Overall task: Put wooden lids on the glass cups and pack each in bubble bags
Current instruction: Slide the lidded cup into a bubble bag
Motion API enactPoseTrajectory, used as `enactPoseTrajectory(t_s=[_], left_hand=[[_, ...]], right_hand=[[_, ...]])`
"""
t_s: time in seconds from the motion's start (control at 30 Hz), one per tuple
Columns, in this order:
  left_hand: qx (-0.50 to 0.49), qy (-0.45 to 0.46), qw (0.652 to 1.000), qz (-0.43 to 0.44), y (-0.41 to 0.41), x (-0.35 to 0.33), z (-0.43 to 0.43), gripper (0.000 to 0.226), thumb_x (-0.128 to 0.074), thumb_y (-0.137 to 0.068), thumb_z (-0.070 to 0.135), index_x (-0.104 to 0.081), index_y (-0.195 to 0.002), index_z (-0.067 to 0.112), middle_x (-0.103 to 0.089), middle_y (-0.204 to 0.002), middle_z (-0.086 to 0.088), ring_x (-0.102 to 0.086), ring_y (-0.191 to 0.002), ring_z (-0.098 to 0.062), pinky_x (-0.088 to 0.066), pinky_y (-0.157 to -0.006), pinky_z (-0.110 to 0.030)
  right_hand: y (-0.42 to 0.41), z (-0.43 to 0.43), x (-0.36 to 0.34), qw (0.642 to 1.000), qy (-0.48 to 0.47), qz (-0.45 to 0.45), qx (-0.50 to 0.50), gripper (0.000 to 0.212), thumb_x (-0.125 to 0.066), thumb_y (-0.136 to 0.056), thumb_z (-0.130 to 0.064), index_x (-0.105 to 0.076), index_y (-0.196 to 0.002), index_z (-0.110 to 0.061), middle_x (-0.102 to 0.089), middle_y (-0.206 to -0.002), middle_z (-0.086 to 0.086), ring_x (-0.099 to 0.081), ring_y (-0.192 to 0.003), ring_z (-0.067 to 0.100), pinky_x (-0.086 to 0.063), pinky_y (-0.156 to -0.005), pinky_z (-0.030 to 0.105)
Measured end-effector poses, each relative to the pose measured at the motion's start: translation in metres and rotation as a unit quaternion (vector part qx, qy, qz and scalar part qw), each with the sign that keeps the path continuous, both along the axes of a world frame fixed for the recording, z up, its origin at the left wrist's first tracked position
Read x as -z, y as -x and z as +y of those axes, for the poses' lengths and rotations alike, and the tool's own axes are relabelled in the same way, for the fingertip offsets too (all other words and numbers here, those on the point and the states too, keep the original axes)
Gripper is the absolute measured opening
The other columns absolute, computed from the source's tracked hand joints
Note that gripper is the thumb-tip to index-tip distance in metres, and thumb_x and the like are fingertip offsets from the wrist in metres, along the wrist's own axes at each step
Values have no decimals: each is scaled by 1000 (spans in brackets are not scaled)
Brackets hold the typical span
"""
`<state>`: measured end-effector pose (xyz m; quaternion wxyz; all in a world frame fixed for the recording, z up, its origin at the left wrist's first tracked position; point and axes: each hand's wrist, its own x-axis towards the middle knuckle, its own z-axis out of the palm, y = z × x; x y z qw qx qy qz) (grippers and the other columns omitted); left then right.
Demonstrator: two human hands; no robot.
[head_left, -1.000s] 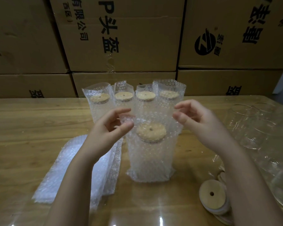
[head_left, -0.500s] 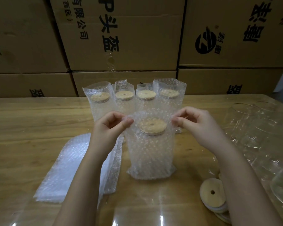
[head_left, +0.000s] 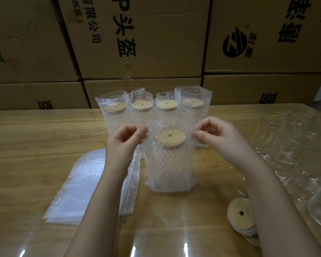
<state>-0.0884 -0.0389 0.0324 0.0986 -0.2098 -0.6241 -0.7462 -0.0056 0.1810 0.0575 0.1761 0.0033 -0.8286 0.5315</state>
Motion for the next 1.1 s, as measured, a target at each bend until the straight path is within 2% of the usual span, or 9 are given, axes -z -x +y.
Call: enactPoseTrajectory(t_s=[0.07, 0.13, 0.27, 0.43, 0.7, 0.83, 0.9, 1.0, 1.1], left_hand=[[0, 4, 1000, -21, 2, 2, -3, 14, -71, -75, 35, -69, -75, 21, -69, -73, 5, -63, -72, -8, -52, -67, -19], [-1, -2, 998, -64, 3, 9, -4, 19, -65, -84, 37, -68, -78, 19, -69, -79, 3, -64, -76, -11, -54, -70, -22], [-58, -85, 971, -217, -2, 32, 10, 28, -49, -98, 28, -64, -82, 11, -69, -74, -3, -66, -69, -13, -52, -63, -24], [-76, -131, 949, -278, -19, 64, 20, 26, -51, -94, 18, -59, -70, 10, -63, -58, -1, -60, -58, -13, -48, -52, -23], [-50, -74, 957, -276, -20, 77, 33, 25, -48, -96, 15, -63, -78, 7, -65, -66, -7, -60, -62, -18, -48, -52, -24], [-16, -22, 980, -197, -25, 80, 29, 24, -52, -96, 16, -72, -84, 19, -72, -90, -15, -66, -86, -34, -51, -74, -46], [-16, -20, 984, -177, -25, 81, 27, 29, -51, -96, 13, -74, -85, 27, -71, -96, -15, -64, -93, -38, -49, -79, -51], [-29, -26, 984, -172, -25, 83, 26, 27, -52, -96, 13, -74, -90, 29, -71, -101, -13, -65, -97, -38, -50, -83, -55], [-26, -43, 982, -184, -24, 85, 26, 28, -50, -97, 13, -75, -91, 25, -74, -92, -7, -70, -82, -26, -55, -66, -39]], right_hand=[[-1, -1, 0, 995, -21, -76, -54, 80, -75, -52, -66, -48, -123, -43, -57, -116, -20, -59, -104, 2, -51, -90, 32], [1, -6, 5, 984, -69, -139, -85, 121, -76, -39, -77, -13, -140, -59, -36, -140, -21, -47, -123, 7, -43, -101, 35], [10, -23, 20, 968, -129, -192, -97, 145, -75, -34, -79, 4, -149, -43, -16, -158, -12, -25, -137, 7, -27, -107, 28], [21, -35, 40, 987, -42, -143, -66, 141, -78, -27, -78, -21, -148, -33, -37, -127, -24, -38, -121, -1, -32, -94, 16], [20, -23, 47, 990, 73, -112, -38, 110, -89, -40, -58, -28, -130, -39, -45, -111, -34, -48, -94, -17, -43, -73, 6], [24, -26, 46, 989, 95, -108, -45, 99, -89, -46, -47, -34, -128, -33, -52, -114, -25, -56, -88, -22, -45, -66, 2], [26, -32, 43, 991, 79, -101, -30, 113, -88, -39, -57, -32, -134, -33, -49, -126, -21, -53, -98, -21, -42, -74, 2], [28, -43, 44, 994, 54, -93, -2, 130, -85, -34, -65, -28, -143, -26, -45, -137, -13, -45, -123, 4, -42, -98, 19], [25, -43, 49, 995, 68, -74, 21, 99, -90, -49, -48, -39, -131, -29, -52, -119, -22, -54, -106, -5, -46, -85, 10]])
